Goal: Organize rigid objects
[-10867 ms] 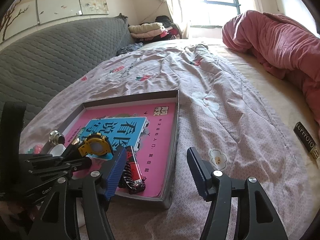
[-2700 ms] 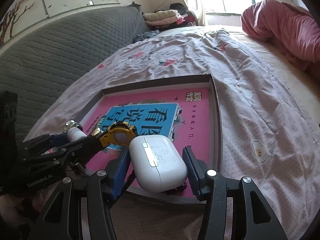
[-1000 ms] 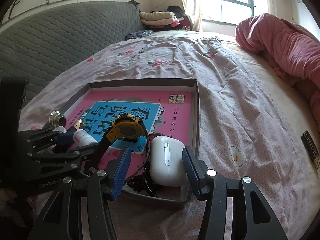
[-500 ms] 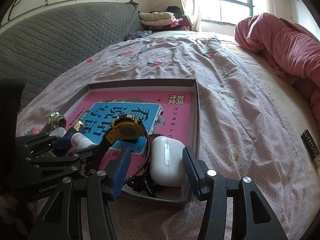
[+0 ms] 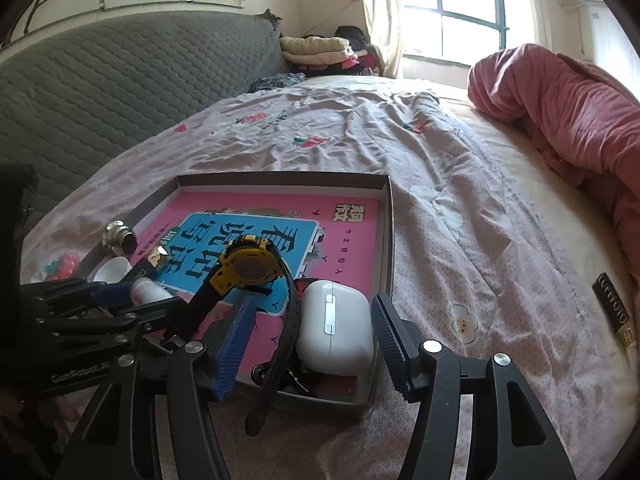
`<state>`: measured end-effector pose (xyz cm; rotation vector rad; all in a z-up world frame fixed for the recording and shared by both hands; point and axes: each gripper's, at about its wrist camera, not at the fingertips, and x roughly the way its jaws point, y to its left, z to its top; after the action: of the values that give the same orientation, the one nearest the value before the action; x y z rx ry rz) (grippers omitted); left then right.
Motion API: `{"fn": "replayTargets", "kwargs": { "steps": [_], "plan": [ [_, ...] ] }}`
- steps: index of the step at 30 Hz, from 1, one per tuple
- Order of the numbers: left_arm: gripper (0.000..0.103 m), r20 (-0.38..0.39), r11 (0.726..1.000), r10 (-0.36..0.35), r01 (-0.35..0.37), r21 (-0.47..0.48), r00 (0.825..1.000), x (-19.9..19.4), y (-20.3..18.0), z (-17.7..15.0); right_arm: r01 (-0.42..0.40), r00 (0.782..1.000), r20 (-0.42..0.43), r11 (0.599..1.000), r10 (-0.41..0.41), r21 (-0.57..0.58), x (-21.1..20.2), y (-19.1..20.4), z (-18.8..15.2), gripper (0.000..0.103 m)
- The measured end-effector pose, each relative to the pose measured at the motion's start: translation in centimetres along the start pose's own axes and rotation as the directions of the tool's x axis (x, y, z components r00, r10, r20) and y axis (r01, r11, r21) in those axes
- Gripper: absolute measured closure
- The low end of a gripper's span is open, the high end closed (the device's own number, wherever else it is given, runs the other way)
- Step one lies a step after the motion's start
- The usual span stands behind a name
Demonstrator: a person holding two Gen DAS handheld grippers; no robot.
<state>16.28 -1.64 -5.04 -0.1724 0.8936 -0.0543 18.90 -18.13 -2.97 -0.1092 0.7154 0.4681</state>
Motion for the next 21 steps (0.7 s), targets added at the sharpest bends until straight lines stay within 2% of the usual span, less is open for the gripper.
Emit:
{"fn": "replayTargets", "kwargs": {
  "steps": [2,7,11,16,21],
  "plan": [
    [0.056,0.005,1.000,-0.007,0.007,-0.005,1.000,-0.4,0.1,-0.1,0.000,1.000,0.013,1.000,0.000,-0.011,-0.3,0.3,0.0,0.033],
    [0.053,0.011,1.000,-0.011,0.011,-0.024,1.000,-1.3,0.6,-0.3,0.015,0.997,0.070,0.999,-0.013,-0.035,-1.5,0.9,0.0,0.032],
    [0.053,0.023,1.000,0.001,-0.001,-0.004,1.000,-2.4,0.7,-0.9,0.036,0.994,0.104,0.999,-0.032,-0.036,-2.4,1.0,0.0,0.030],
    [0.052,0.040,1.000,0.002,-0.001,-0.016,0.999,-4.1,1.3,-1.4,0.061,0.990,0.127,0.998,-0.059,-0.008,-3.8,1.1,-0.3,0.030],
    [0.052,0.072,1.000,0.015,-0.015,-0.005,0.997,-6.2,1.4,-2.3,0.081,0.973,0.211,0.995,-0.090,0.050,-6.8,1.1,-0.5,0.028]
  ]
}}
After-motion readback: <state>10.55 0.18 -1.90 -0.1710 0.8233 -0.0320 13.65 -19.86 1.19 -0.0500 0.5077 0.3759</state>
